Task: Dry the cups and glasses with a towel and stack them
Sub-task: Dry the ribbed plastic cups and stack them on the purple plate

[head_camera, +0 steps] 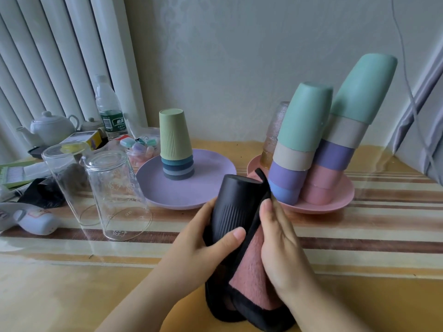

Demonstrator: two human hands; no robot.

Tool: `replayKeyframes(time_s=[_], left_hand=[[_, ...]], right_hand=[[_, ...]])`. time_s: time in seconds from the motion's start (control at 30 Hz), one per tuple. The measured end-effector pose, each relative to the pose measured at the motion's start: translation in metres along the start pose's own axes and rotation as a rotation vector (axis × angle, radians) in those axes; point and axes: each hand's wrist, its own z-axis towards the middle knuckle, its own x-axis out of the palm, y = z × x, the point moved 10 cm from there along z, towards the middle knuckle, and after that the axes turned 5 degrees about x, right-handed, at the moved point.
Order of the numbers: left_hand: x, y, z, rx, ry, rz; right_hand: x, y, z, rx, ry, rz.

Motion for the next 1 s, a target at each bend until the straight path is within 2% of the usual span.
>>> replayKeyframes(time_s=[0.13,0.27,0.43,0.57,0.7,0.8,0.9,1.0], left_hand=[[0.014,0.001,-0.004,-0.032,0.124,-0.124],[0.006,-0.001,-0.006,-0.034,0.082,-0.308],[-0.005,0.006,-0.004,-0.064,0.052,-0.394],[-0.022,0.007,-0.003,-0.079,-0.015,-0.304],[-0.027,0.003,0.001,-0.065,-0.108,-0.208],[-0.028,0.010,0.001,-0.122,-0.155,-0.183],[-0.020,0.008,0.000,-0.131,-0.070,-0.094],[-0.027,0.014,0.001,-0.148,-0.120,-0.151]], right_hand=[[-0.011,-0.005,0.006,0.050,-0.025,0.054],[0.005,-0.027,0.005,0.113,0.074,0.045],[0.020,-0.044,0.005,0.192,0.175,-0.056],[0.022,-0.040,0.004,0.186,0.196,-0.214],[0.010,-0.028,0.010,0.135,0.092,-0.237],[0.006,-0.029,0.012,0.114,0.060,-0.267],[0.000,-0.040,0.013,0.198,0.025,-0.143],[0.002,-0.050,0.015,0.301,0.038,0.072]])
